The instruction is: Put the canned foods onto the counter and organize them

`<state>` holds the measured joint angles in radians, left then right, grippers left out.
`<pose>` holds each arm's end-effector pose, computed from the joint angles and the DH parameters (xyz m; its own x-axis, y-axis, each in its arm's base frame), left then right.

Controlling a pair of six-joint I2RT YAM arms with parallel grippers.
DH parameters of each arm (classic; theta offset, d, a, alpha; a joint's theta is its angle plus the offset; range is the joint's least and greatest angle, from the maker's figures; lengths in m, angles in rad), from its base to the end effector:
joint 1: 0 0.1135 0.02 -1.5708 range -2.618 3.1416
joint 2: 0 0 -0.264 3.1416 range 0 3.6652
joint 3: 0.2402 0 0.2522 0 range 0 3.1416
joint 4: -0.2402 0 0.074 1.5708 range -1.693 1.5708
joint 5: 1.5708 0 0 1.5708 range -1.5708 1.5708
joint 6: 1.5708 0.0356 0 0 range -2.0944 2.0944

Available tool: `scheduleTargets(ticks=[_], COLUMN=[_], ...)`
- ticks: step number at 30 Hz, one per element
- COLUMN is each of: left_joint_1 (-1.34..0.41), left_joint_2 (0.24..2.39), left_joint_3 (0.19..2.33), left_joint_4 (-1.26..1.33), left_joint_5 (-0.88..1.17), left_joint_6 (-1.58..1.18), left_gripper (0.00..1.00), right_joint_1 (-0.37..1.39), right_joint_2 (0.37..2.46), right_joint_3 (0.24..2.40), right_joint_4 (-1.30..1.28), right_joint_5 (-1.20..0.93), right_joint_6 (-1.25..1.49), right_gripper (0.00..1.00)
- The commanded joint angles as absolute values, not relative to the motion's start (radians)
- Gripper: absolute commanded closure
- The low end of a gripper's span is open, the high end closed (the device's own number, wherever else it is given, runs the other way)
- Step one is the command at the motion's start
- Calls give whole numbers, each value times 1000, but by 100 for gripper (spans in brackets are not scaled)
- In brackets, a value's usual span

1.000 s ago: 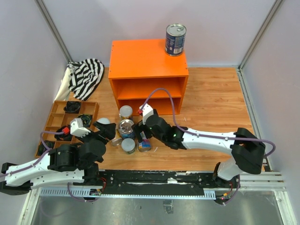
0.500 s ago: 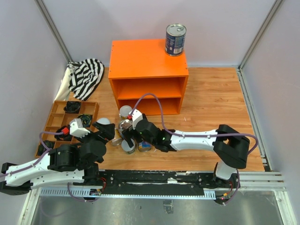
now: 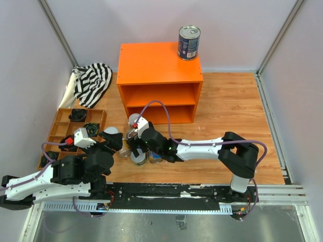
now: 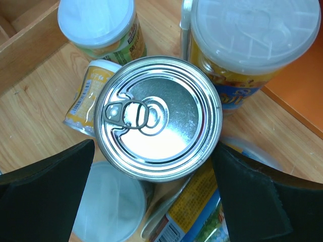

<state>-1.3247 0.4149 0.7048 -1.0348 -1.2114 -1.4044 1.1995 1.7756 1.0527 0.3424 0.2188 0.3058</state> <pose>0.0468 -0.0497 0.2888 -0.1984 -0.6338 -0.7476 -0.1341 0.7731 -0.6199 0.1516 0.3681 0.2145 -0.3803 -0.1668 -0.9097 -0.7571 0.6210 0.2027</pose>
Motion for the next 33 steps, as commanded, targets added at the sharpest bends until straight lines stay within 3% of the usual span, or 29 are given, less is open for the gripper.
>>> scheduleTargets(ticks=[1,26,33], left_joint_1=[-1331,-1332,-1331], left_joint_2=[398,415,416], left_joint_3=[698,700,698], left_joint_4=[-1071,-1093,-1088], left_joint_5=[-1266,-1277,-1270], left_joint_6=[-1444,-1446,-1450], left_gripper=[1,1,1], right_joint_1=[1205,1168,1167], right_joint_2=[1811,1941,1941], right_joint_3=[1089,1075,1039], right_joint_4=[430,672,736], right_joint_5=[241,315,295], right_joint_6=[286,292,290], right_gripper=[2,0,39])
